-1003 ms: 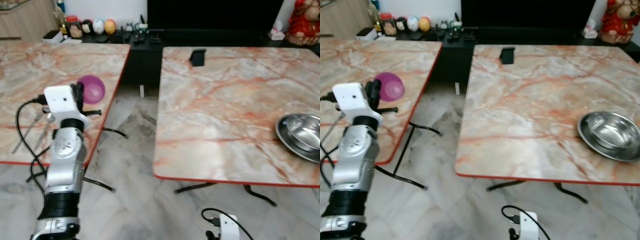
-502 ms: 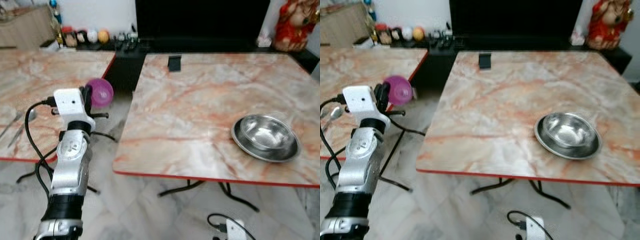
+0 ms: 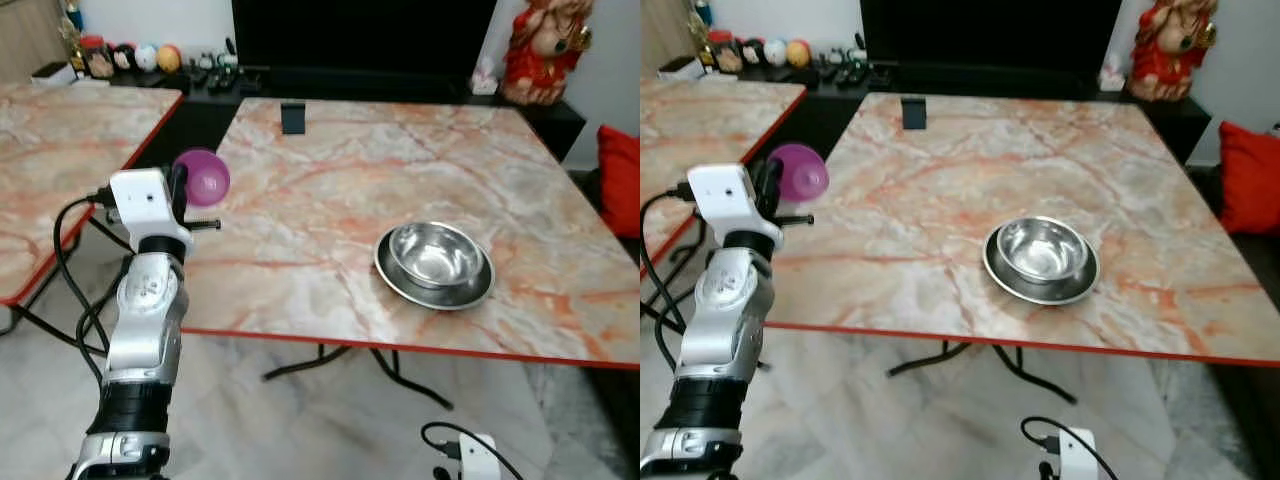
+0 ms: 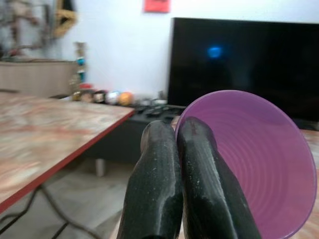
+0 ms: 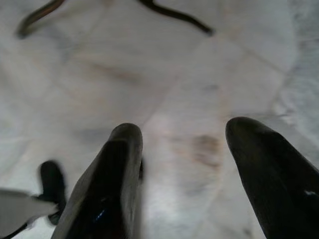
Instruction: Setting the table
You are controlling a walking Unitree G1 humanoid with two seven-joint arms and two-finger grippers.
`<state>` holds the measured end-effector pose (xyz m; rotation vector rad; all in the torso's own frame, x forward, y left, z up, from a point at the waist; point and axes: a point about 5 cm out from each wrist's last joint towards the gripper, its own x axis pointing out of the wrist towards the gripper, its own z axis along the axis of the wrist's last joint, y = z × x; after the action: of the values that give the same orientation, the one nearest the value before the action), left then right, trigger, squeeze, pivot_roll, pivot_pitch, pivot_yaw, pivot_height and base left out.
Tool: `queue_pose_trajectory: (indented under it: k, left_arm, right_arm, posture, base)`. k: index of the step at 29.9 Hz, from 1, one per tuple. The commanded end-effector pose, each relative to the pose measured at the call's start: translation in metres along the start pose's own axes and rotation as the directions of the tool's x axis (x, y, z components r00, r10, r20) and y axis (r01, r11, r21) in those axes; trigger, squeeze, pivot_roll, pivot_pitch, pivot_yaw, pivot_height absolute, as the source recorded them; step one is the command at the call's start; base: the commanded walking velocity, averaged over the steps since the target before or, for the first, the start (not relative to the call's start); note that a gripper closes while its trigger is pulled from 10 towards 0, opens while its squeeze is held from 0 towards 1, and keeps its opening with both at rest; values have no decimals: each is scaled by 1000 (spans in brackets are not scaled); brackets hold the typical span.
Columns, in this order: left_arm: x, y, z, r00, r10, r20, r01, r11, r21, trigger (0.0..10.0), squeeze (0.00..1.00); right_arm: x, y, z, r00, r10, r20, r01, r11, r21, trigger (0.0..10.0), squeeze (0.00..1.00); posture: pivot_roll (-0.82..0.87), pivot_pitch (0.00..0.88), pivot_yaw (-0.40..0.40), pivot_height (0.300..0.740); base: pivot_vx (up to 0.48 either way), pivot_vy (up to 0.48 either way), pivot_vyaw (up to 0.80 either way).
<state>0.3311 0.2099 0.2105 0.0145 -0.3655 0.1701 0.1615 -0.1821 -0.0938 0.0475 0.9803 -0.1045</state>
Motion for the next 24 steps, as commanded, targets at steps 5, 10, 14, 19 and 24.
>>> queue_pose_trajectory:
  k: [5, 10, 14, 19, 24]
  left_arm:
    - [2, -4, 3, 1000, -10, 19, 10, 1000, -3, 10000, 0]
    - [2, -3, 3, 1000, -10, 19, 10, 1000, 0, 10000, 0]
    - [3, -2, 2, 1000, -9, 13, 9, 1000, 5, 10000, 0]
    - [3, -1, 0, 1000, -11, -3, 11, 1000, 7, 10000, 0]
    - [2, -1, -1, 999, -40, -4, 40, 999, 7, 10000, 0]
  right_arm:
    - [0, -6, 1, 1000, -13, 0, 13, 1000, -2, 10000, 0]
    - [0, -6, 1, 1000, -14, 0, 14, 1000, -3, 10000, 0]
    - [0, -6, 1, 1000, -14, -1, 14, 1000, -3, 10000, 0]
    - [0, -7, 1, 1000, -14, -1, 14, 1000, -6, 10000, 0]
    - [0, -7, 1, 1000, -14, 0, 14, 1000, -7, 10000, 0]
  posture:
    - [26, 0, -29, 740]
    - [24, 0, -30, 740]
    - [23, 0, -32, 740]
    - [25, 0, -36, 740]
    - [27, 0, -38, 740]
  base:
    - [0, -352, 0]
    - [0, -352, 0]
    - [0, -250, 0]
    - [0, 0, 0]
    - [0, 0, 0]
